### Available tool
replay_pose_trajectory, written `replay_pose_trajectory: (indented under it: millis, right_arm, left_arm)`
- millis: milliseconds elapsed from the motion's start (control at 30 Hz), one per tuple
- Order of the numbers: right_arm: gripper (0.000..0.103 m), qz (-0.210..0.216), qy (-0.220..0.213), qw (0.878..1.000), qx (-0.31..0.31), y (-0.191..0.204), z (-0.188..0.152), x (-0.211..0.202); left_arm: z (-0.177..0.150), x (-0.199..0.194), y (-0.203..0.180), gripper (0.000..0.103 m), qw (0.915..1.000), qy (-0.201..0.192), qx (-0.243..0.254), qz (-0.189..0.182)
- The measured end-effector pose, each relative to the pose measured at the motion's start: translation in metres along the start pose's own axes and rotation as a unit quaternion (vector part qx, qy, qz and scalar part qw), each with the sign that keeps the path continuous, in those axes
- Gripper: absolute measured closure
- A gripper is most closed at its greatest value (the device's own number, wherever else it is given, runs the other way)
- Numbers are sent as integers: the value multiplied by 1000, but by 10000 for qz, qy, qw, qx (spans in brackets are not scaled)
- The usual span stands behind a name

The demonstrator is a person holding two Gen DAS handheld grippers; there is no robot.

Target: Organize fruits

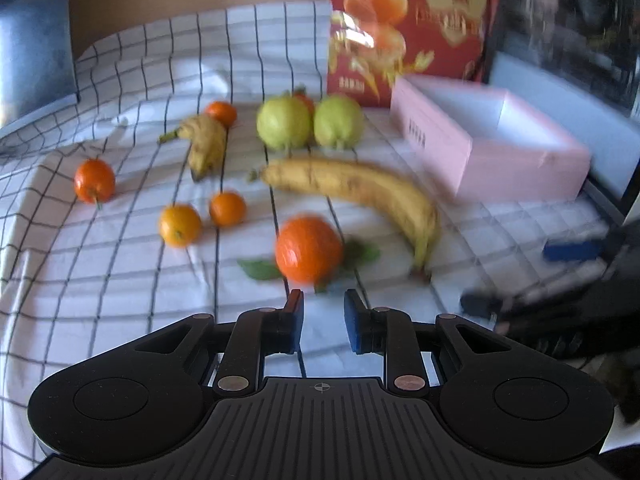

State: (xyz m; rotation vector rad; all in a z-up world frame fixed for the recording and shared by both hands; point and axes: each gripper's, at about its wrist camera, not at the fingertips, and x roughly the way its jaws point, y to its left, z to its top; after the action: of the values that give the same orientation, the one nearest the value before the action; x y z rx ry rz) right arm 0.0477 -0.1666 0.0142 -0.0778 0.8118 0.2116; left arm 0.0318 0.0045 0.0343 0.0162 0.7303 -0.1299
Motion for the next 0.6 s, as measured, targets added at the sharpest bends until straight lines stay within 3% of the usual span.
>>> replay_pose_trajectory:
  millis: [100,167,300,400,467,600]
  right_arm:
    - [0,91,91,9999,-74,-2,2,-1]
    - [0,89,13,10000,32,-4,0,-2]
    - [0,34,143,9999,-67,-1,6,0]
    - [2,58,219,9997,-59,-1,11,1]
    - [15,248,218,9994,-55,0,19,-3]
    - [27,719,-299,9966,-261,16,50,-17]
  left_arm:
    - [28,-10,24,77,9977,-172,-237,-608]
    - [52,-2,40,77,9966,1,-397,-728]
    - [85,17,65,79,9937,280,-1012,-388]
    - [89,23,80,79,9879,348,-1387,-601]
    - [88,23,82,79,9890,349,-1344,-501]
    - [79,19,92,79,9927,246,-1179,51]
